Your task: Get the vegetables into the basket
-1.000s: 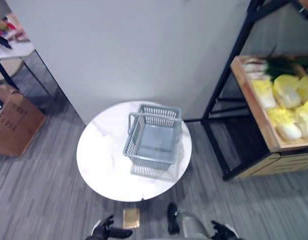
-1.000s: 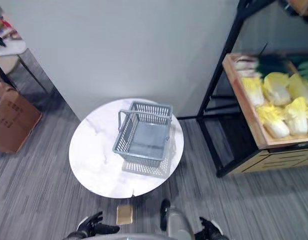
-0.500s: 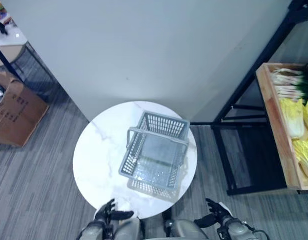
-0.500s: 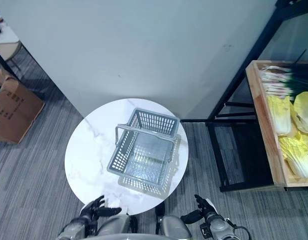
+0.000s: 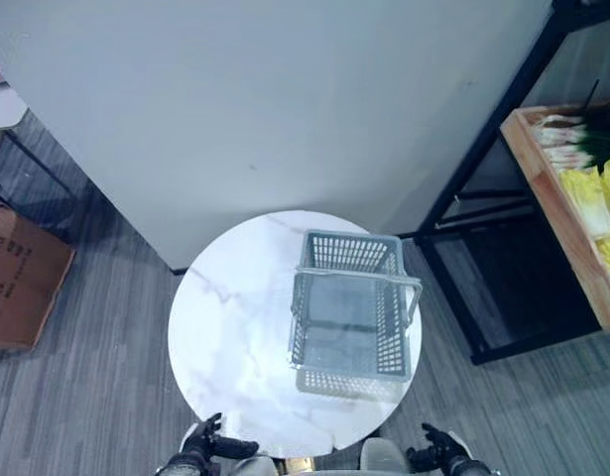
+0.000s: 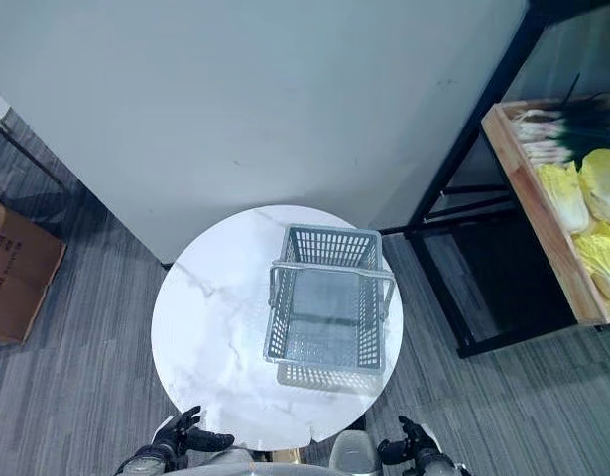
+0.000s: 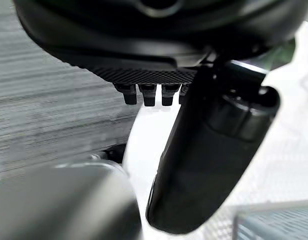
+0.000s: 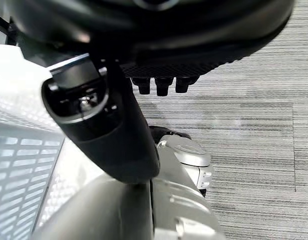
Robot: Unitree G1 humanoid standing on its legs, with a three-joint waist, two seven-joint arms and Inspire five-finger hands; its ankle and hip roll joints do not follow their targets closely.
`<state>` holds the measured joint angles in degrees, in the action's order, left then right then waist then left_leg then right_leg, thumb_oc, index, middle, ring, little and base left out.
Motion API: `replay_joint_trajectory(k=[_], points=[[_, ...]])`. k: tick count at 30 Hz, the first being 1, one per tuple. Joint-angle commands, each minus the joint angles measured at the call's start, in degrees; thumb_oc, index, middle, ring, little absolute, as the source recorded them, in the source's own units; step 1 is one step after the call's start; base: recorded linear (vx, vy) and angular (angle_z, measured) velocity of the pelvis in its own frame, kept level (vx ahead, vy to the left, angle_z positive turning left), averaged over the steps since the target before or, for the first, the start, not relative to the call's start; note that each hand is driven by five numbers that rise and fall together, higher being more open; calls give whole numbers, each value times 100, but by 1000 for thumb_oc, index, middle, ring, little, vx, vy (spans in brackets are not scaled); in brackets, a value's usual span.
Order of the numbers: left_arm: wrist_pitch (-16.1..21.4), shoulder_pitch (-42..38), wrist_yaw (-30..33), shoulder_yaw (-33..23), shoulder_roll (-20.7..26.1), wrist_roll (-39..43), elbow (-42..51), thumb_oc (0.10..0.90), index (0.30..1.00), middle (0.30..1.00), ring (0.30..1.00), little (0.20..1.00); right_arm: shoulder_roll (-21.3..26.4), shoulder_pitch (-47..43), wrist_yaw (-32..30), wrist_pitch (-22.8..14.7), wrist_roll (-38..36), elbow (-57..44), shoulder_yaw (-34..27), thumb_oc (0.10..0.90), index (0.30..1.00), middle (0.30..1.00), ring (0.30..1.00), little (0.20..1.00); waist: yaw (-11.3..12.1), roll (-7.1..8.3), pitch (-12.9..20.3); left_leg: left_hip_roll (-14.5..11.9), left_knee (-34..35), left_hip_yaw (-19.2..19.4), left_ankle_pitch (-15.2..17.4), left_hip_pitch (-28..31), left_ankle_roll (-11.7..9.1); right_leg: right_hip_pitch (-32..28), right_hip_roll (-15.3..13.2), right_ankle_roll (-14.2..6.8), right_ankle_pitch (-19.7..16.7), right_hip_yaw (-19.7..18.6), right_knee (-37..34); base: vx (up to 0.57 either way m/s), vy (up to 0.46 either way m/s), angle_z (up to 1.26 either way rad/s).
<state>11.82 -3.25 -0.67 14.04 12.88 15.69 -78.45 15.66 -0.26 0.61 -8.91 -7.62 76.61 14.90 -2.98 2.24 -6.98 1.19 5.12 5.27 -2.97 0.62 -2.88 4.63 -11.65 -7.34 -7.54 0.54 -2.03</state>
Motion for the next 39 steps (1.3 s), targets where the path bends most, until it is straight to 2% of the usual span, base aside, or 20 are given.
replay_joint_trajectory(k=[1, 9, 12, 14, 15, 17, 18, 19, 20, 23, 25, 28, 30, 31, 33, 39], points=[[105, -10, -16, 55, -111, -229, -142, 900, 1000, 1000, 1000, 1000, 44, -365, 61, -93, -8, -35, 183, 900, 1000, 1000, 1000, 1000, 62, -50, -82, -196, -12, 107, 227, -153, 61, 255, 201, -167, -145, -169, -25, -15, 61, -5], [69, 178, -32, -42, -172, -421, -297, 900, 1000, 1000, 1000, 1000, 84, -166, -28, -67, -425, 343, -432, 900, 1000, 1000, 1000, 1000, -19, -1, 134, -182, -12, 157, 323, 18, 47, -6, 92, -237, -210, -83, -215, 4, 9, 0], [74, 228, -14, -111, -148, -455, -302, 900, 1000, 1000, 1000, 1000, 279, -118, -113, -70, -596, 488, -787, 900, 1000, 1000, 1000, 1000, -35, 24, 209, -187, -12, 162, 350, 66, 41, -53, 83, -260, -224, -61, -240, 0, 0, 0], [82, 274, -14, -123, -93, -538, -262, 900, 1000, 1000, 1000, 1000, 589, -157, -181, -92, -590, 520, -1001, 900, 1000, 1000, 1000, 1000, -33, 43, 240, -189, -12, 158, 360, 79, 41, -68, 75, -271, -241, -57, -244, 0, 0, 0], [97, 331, -46, -119, -45, -582, -183, 900, 1000, 1000, 1000, 1000, 1118, -266, -295, -120, -641, 510, -1368, 900, 1000, 1000, 1000, 1000, -32, 61, 254, -191, -12, 159, 368, 81, 41, -66, 63, -290, -268, -64, -251, 0, 0, 0], [121, 411, -91, -61, -37, -568, -41, 900, 1000, 1000, 1000, 1000, 1605, -407, -420, -164, -647, 363, -1659, 900, 1000, 1000, 1000, 1000, -23, 57, 253, -185, -12, 174, 368, 84, 46, -48, 53, -313, -294, -80, -248, -19, 14, -1], [141, 441, -128, 15, -26, -525, 27, 900, 1000, 1000, 1000, 1000, 2196, -581, -608, -232, -492, -4, -1847, 900, 1000, 1000, 1000, 1000, -37, 65, 257, -174, -12, 190, 358, 63, 51, -12, 39, -341, -327, -101, -244, -40, 31, -9], [142, 440, -141, 35, -28, -505, 31, 900, 1000, 1000, 1000, 1000, 2345, -626, -670, -266, -350, -278, -1840, 900, 1000, 1000, 1000, 1000, -42, 66, 253, -170, -12, 201, 358, 61, 53, -3, 35, -349, -335, -107, -237, -42, 59, -16], [170, 445, -148, 59, -30, -384, 50, 900, 1000, 1000, 1000, 1000, 2889, -585, -1032, -375, 279, -1832, -1921, 900, 1000, 1000, 1000, 1000, -74, 76, 239, -153, -12, 215, 369, 82, 67, -14, 24, -372, -347, -119, -233, -29, 47, -22], [199, 451, -138, 30, -26, -328, 51, 900, 1000, 1000, 1000, 1000, 3244, -187, -1242, -500, 1102, -3886, -2161, 900, 1000, 1000, 1000, 1000, -127, 110, 262, -150, -12, 227, 356, 55, 76, 32, 15, -388, -361, -124, -227, -12, 16, -10], [213, 446, -155, 35, -22, -333, 21, 900, 1000, 1000, 1000, 1000, 3382, 1, -1292, -593, 1522, -4789, -2315, 900, 1000, 1000, 1000, 1000, -121, 124, 282, -157, -12, 223, 361, 71, 80, 1, 8, -399, -350, -95, -232, 0, 0, 0], [217, 467, -176, -13, 8, -292, -31, 900, 1000, 1000, 1000, 1000, 3536, 215, -1051, -902, 1980, -6595, -2309, 900, 1000, 1000, 1000, 1000, -78, 161, 319, -174, -12, 186, 348, 69, 81, -23, 8, -401, -321, -48, -235, 15, -15, 8], [217, 463, -184, -18, 16, -299, -45, 900, 1000, 1000, 1000, 1000, 3548, 262, -1012, -921, 2017, -6751, -2309, 900, 1000, 1000, 1000, 1000, -72, 169, 323, -177, -12, 172, 349, 75, 79, -40, 7, -403, -311, -30, -236, 9, -20, 12], [197, 477, -201, -26, 28, -330, -102, 900, 1000, 1000, 1000, 1000, 3651, 295, -765, -1062, 2114, -7420, -2116, 900, 1000, 1000, 1000, 1000, -32, 198, 345, -189, -12, 155, 343, 85, 73, -79, 7, -407, -289, -4, -241, 11, -16, 18], [194, 518, -221, -8, 42, -394, -117, 900, 1000, 1000, 1000, 1000, 3808, 301, -602, -1139, 2218, -7746, -1934, 900, 1000, 1000, 1000, 1000, 6, 206, 367, -196, -12, 150, 345, 95, 64, -113, 10, -404, -271, 28, -247, 22, -18, 13], [169, 585, -262, 13, 53, -389, -90, 900, 1000, 1000, 1000, 1000, 4068, -4, -251, -1241, 2154, -8035, -1284, 900, 1000, 1000, 1000, 1000, 97, 219, 376, -226, -12, 104, 329, 92, 33, -154, 16, -383, -236, 97, -251, 5, -5, 3]])
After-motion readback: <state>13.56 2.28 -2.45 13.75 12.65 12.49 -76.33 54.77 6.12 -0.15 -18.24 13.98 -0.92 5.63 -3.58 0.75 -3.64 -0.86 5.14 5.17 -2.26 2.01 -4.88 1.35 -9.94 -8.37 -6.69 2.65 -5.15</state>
